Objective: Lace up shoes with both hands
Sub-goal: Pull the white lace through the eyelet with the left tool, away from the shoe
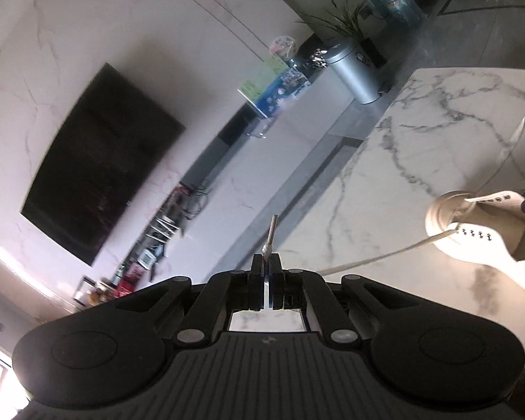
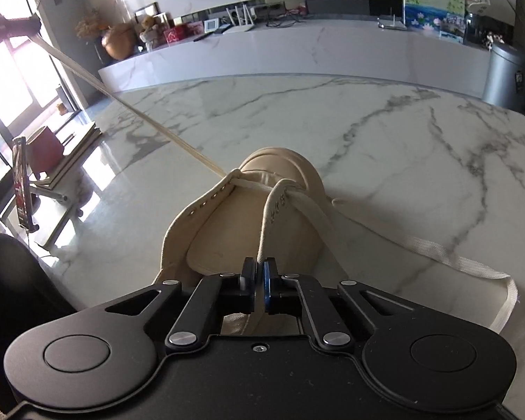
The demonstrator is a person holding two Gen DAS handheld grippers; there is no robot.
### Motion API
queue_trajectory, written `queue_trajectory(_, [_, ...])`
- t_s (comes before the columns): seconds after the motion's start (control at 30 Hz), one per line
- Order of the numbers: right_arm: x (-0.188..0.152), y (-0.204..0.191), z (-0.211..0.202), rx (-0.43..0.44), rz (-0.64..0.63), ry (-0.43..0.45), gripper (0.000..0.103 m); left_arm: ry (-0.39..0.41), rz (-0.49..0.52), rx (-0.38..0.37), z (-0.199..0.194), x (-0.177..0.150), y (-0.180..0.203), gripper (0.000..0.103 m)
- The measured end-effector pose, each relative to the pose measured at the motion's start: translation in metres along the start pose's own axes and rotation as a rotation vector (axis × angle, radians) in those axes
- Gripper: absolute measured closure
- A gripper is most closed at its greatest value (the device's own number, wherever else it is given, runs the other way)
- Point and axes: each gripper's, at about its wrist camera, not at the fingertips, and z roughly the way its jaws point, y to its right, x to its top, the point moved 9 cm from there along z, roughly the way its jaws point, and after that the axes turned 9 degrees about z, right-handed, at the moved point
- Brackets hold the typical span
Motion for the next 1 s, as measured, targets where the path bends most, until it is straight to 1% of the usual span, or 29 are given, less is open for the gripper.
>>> queue_trajectory(0.13, [-0.001,-0.001,0.001,-0.007,0.008,0.007,0.100,-0.001,0.002,0.044,-0.007,0.003,-0.015,0.102])
queue_trajectory(0.47, [-0.002,0.003,0.000,0.000,0.024,0.017,0.100,-0.048,-0.010,0.198,-0.028,-0.006,-0.073,0.102])
queue_trajectory(0.6, [-0.002,0.003,0.000,0.004,0.024,0.018,0.100,-0.053,-0.017,0.227,-0.033,-0.006,-0.085,0.102])
queue_trajectory(0.7, [-0.001,0.003,0.000,0.007,0.024,0.017,0.100,-0.049,-0.011,0.206,-0.032,-0.005,-0.081,0.102])
queue_trajectory(0.77, [-0.001,0.003,0.000,0.008,0.023,0.018,0.100,-0.046,0.024,0.173,-0.028,-0.002,-0.064,0.102])
queue_trajectory(0.9, [0.000,0.005,-0.003,0.006,0.021,0.022,0.099,-0.011,0.037,0.076,-0.019,0.006,-0.032,0.102])
queue_trajectory(1.0, [0.003,0.002,-0.009,0.010,0.002,0.034,0.094,0.024,0.050,-0.022,-0.009,0.014,0.000,0.102])
